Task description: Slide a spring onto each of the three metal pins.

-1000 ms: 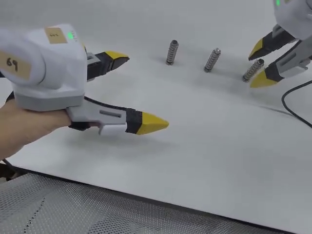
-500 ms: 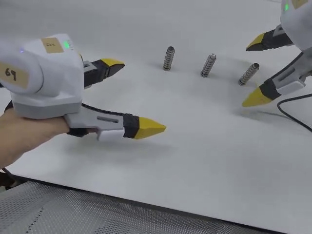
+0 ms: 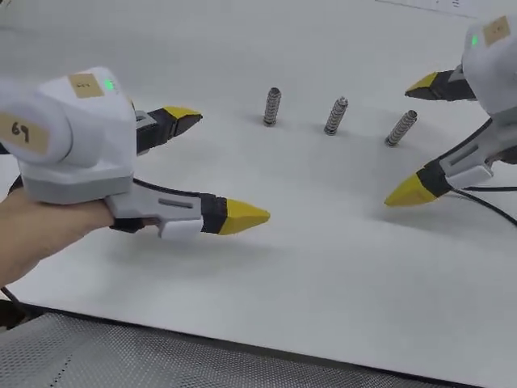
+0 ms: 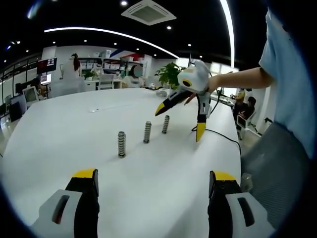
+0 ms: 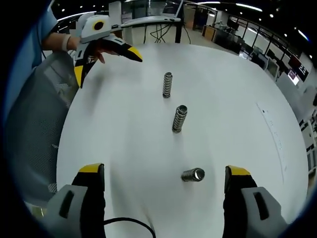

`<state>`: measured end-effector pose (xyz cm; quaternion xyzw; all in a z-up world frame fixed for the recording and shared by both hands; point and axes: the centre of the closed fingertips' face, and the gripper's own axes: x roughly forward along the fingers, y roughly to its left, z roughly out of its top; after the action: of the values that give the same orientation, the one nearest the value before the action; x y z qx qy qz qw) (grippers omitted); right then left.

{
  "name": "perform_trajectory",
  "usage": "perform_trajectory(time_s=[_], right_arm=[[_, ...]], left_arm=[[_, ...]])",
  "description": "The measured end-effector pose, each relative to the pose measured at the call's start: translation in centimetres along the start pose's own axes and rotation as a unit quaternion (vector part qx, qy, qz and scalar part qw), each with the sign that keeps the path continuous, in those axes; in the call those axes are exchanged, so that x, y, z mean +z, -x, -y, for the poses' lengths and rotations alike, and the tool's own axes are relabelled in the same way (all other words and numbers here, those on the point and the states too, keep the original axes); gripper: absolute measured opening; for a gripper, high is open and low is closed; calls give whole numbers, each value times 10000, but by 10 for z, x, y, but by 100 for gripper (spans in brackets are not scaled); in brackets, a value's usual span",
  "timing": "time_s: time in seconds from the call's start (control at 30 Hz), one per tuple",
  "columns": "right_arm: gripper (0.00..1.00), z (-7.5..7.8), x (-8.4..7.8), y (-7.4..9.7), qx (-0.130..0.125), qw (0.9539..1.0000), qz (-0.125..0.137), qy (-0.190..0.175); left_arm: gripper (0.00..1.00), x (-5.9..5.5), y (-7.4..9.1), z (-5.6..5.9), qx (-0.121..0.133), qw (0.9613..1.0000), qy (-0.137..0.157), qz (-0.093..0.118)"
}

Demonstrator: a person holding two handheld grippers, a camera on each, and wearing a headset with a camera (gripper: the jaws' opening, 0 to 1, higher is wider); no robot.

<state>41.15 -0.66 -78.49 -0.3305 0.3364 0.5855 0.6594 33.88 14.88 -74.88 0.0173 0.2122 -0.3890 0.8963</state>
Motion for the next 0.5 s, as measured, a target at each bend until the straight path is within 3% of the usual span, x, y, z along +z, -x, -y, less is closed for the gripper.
perform_trajectory(time_s=[0.27, 0.4, 0.5], right_arm=[[100, -8, -2, 8, -274, 9972, 441, -538], [100, -15, 0, 21, -550, 9921, 725, -858], [100, -25, -3, 30, -630, 9893, 780, -1057]], left_arm=[[90, 4, 1, 3, -13, 10000, -6, -7], [90, 10, 3, 9, -43, 10000, -6, -19], [90, 16, 5, 11, -22, 10000, -43, 25]])
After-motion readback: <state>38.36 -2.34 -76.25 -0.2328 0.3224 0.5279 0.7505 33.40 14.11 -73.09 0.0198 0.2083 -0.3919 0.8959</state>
